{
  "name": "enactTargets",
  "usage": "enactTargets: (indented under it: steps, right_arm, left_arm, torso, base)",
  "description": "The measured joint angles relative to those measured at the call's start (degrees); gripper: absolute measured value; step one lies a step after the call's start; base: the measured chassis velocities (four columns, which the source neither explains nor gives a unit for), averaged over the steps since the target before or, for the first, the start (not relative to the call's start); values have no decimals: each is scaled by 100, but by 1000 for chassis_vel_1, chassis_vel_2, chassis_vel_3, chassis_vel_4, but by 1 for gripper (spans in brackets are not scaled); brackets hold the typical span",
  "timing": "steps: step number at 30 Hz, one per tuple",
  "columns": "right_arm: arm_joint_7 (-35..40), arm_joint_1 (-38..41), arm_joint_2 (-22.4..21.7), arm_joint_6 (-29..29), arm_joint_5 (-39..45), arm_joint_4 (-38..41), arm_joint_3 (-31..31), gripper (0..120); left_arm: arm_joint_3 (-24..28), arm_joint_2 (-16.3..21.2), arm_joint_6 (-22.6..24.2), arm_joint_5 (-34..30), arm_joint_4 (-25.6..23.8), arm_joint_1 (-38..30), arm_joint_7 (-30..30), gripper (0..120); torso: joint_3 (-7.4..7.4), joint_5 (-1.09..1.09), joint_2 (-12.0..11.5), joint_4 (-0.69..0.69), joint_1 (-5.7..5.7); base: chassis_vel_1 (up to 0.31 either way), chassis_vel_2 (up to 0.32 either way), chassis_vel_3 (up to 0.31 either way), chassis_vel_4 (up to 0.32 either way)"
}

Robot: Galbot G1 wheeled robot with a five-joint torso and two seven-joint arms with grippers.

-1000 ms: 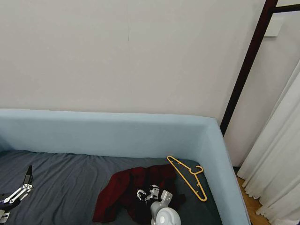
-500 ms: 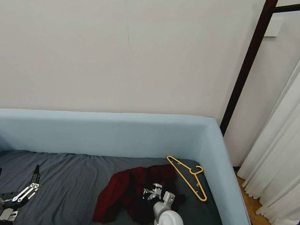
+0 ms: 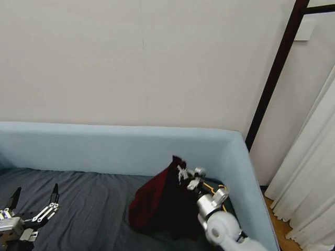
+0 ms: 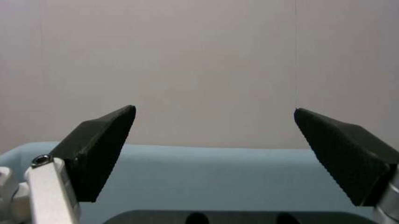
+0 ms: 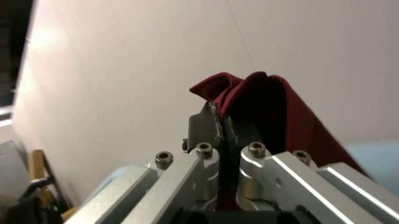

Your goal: Pick up the clothes from the sofa and hang them on the clothes hanger.

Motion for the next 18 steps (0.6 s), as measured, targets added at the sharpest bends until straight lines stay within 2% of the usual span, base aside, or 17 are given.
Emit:
enactTargets:
  steps: [1,6,7,10,15,18]
  right_arm:
    - [0,0,0,0,0,0,0,0]
    - [148,958,-681,-138,735,637,81,0]
    - [148,958,-681,-138,735,637,81,0]
    - [137,1702,-1013,-156,827,546,-67,0]
    - [83,2477,-1251,-156,1038,303,-279,0]
    - [83,2630,-1287,-157,1114,260,-321,0]
  left_arm:
    - [0,0,0,0,0,0,0,100]
    - [58,-18,-1,-5,-16,-122,-23,100]
    - [58,-18,-1,-5,-16,-122,-23,100]
    - [61,-20,-31,-25,-25,-134,-29,100]
    - [10,21,-60,-89,-27,-142,-34,100]
    - [-2,34,-62,-106,-26,-147,-36,100]
  torso:
    - [0,0,0,0,0]
    - [0,1,0,0,0]
    - [0,1,0,0,0]
    - [0,0,0,1,0]
    - [0,0,0,1,0]
    - [0,0,0,1,0]
  base:
    - [0,0,0,0]
    - [0,0,0,0]
    - [0,0,0,0]
    - [0,0,0,0]
    - [0,0,0,0]
    - [0,0,0,0]
